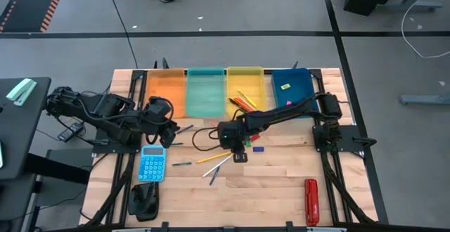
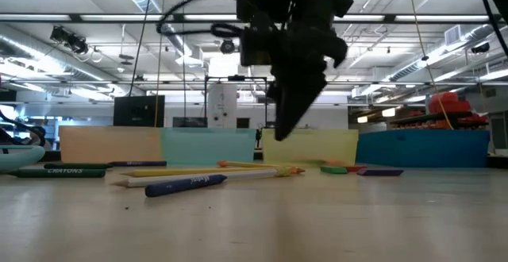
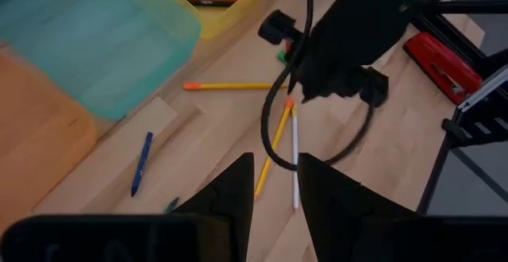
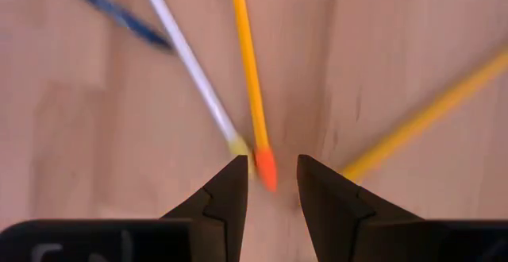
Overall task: Sort crayons/erasers/pens/pencils in bins
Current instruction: Put the green eraser into the blue bin
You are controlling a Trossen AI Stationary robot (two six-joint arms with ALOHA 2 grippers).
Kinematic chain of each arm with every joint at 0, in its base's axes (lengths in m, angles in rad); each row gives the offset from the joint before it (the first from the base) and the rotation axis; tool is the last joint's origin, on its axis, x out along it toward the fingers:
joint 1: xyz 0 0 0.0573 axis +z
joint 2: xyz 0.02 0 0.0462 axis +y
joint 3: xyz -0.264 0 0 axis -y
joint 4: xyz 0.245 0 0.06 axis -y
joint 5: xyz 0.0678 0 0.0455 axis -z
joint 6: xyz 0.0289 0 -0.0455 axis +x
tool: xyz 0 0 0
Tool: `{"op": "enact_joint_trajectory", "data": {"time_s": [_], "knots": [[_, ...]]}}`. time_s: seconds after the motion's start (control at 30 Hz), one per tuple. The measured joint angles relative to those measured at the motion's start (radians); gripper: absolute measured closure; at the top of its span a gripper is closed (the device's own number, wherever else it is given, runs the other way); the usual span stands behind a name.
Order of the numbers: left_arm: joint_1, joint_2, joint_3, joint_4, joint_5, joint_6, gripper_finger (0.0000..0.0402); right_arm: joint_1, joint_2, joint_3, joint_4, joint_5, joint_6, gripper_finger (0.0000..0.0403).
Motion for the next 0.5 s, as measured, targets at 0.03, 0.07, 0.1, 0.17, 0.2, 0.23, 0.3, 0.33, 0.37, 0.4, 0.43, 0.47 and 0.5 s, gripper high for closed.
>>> {"op": "enact_joint_trajectory", "data": {"time_s": [0.03, 0.07, 0.1, 0.17, 0.2, 0.23, 0.3, 0.33, 0.37, 0.4, 0.43, 0.47, 0.5], "knots": [[0.000, 0.000, 0.000, 0.000, 0.008, 0.000, 0.0294, -0.001, 0.003, 0.000, -0.030, 0.011, 0.006, 0.0284], [0.000, 0.000, 0.000, 0.000, 0.016, 0.000, 0.0294, -0.005, 0.004, 0.000, -0.061, 0.027, 0.019, 0.0284], [0.000, 0.000, 0.000, 0.000, 0.022, 0.000, 0.0294, -0.011, 0.004, 0.000, -0.099, 0.043, 0.032, 0.0284], [0.000, 0.000, 0.000, 0.000, 0.029, 0.000, 0.0294, -0.026, 0.004, 0.000, -0.155, 0.069, 0.065, 0.0284], [0.000, 0.000, 0.000, 0.000, 0.030, 0.000, 0.0294, -0.035, 0.004, 0.000, -0.177, 0.075, 0.086, 0.0284], [0.000, 0.000, 0.000, 0.000, 0.031, 0.000, 0.0294, -0.045, 0.002, 0.000, -0.196, 0.076, 0.113, 0.0283], [0.000, 0.000, 0.000, 0.000, 0.031, 0.000, 0.0294, -0.065, 0.000, 0.000, -0.205, 0.076, 0.200, 0.0282], [0.000, 0.000, 0.000, 0.000, 0.031, 0.000, 0.0294, -0.076, 0.000, 0.000, -0.211, 0.076, 0.257, 0.0280], [0.000, 0.000, 0.000, 0.000, 0.031, 0.000, 0.0294, -0.087, 0.000, 0.000, -0.220, 0.071, 0.315, 0.0277], [0.000, 0.000, 0.000, 0.000, 0.031, -0.001, 0.0294, -0.101, 0.000, 0.000, -0.226, 0.056, 0.376, 0.0273], [0.000, 0.000, 0.000, 0.000, 0.031, -0.002, 0.0294, -0.115, 0.000, -0.001, -0.222, 0.032, 0.437, 0.0269], [0.000, 0.000, 0.000, 0.000, 0.031, -0.006, 0.0294, -0.130, 0.000, -0.005, -0.219, -0.001, 0.495, 0.0263], [0.000, 0.000, 0.000, 0.001, 0.031, -0.010, 0.0294, -0.144, 0.000, -0.012, -0.223, -0.031, 0.549, 0.0258]]}}
